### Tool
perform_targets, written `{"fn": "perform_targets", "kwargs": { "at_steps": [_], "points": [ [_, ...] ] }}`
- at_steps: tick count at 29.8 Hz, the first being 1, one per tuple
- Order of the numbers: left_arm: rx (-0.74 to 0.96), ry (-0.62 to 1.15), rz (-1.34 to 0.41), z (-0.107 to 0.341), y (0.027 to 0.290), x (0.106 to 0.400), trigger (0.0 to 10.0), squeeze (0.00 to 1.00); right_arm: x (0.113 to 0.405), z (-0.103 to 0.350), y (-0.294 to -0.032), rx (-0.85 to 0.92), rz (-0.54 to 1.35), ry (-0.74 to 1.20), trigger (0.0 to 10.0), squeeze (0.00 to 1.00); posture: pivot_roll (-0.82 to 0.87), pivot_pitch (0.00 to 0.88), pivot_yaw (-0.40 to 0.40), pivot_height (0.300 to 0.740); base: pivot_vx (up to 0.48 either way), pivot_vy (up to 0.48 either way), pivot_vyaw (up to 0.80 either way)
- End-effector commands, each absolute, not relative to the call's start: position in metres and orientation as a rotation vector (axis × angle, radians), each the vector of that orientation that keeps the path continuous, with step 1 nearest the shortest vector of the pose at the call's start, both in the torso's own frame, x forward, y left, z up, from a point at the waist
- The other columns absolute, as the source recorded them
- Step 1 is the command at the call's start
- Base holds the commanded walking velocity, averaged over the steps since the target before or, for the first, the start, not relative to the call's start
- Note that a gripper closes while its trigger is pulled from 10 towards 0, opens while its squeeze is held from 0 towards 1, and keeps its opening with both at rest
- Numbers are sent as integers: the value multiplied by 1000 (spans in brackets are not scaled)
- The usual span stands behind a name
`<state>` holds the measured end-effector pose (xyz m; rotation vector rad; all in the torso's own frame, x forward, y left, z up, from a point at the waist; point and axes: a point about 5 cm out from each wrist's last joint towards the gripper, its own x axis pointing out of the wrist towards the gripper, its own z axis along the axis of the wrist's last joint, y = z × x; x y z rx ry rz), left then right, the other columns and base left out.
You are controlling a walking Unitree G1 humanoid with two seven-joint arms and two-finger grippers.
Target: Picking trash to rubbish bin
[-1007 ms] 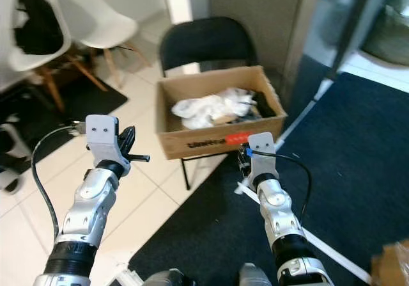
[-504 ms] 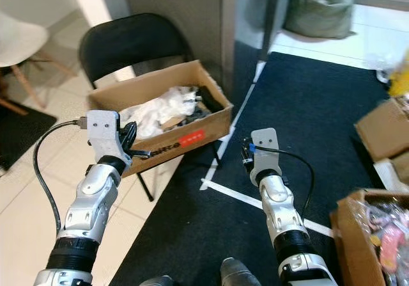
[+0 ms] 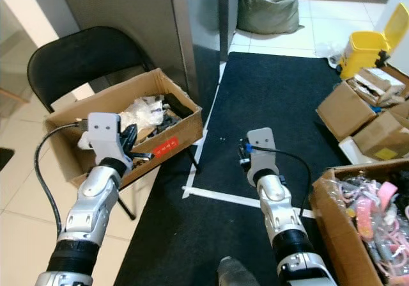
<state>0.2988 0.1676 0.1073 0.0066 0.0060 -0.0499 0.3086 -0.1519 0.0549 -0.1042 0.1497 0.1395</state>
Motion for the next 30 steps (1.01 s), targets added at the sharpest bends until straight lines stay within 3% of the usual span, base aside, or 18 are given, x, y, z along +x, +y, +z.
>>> {"fn": "perform_targets", "kwargs": {
  "at_steps": [1, 13, 23, 30],
  "points": [
    [22, 24, -36, 104, 174, 299, 10000, 0, 307, 51, -149, -103, 150, 172, 10000, 0, 70, 26, 32, 740, 0, 0, -656],
    [70, -92, 6, 147, 206, 328, 10000, 0, 307, 53, -154, -108, 142, 171, 10000, 0, 65, 23, 33, 740, 0, 0, -655],
    [74, -125, -2, 158, 208, 335, 10000, 0, 307, 53, -153, -108, 141, 168, 10000, 0, 63, 18, 35, 740, 0, 0, -652],
    [65, -58, -23, 137, 197, 327, 10000, 0, 307, 54, -154, -109, 140, 169, 10000, 0, 57, 26, 30, 740, 0, 0, -648]
  ]
}}
